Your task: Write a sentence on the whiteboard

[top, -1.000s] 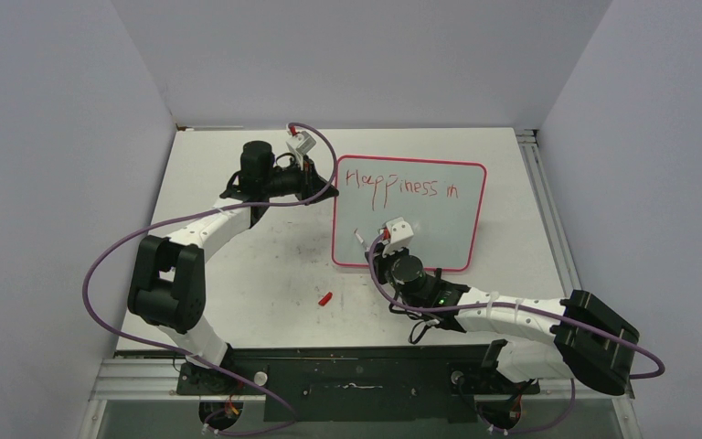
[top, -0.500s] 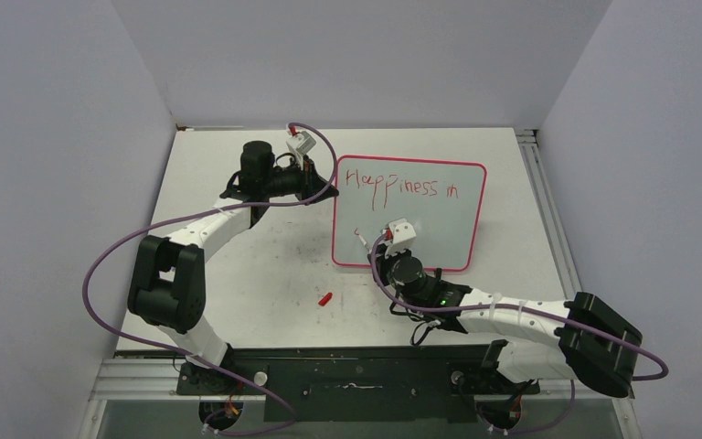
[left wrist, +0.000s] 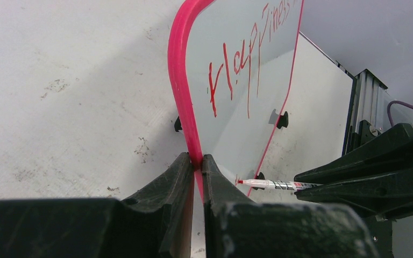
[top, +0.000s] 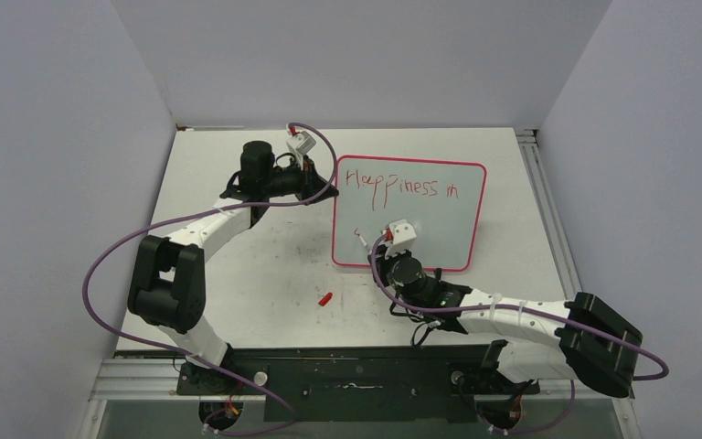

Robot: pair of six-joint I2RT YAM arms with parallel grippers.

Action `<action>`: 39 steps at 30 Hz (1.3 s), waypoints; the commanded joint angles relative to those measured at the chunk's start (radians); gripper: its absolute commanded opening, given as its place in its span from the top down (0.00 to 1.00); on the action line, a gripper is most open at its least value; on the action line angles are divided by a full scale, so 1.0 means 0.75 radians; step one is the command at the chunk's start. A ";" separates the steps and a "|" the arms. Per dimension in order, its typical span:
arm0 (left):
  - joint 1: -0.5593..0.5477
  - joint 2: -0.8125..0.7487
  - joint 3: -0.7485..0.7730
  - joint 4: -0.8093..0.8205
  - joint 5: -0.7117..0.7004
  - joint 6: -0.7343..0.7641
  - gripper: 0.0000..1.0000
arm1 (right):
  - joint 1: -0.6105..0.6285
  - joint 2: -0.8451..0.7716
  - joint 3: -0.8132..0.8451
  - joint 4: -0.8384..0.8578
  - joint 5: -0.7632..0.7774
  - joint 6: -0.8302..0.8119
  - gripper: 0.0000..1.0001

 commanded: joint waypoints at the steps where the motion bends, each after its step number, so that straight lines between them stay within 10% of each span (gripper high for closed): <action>1: 0.004 -0.076 0.029 0.066 0.039 0.020 1.00 | 0.018 0.028 0.004 0.037 -0.003 0.017 0.95; 39: 0.002 -0.072 0.027 0.068 0.042 0.020 1.00 | 0.024 -0.033 0.038 -0.010 0.129 -0.019 0.95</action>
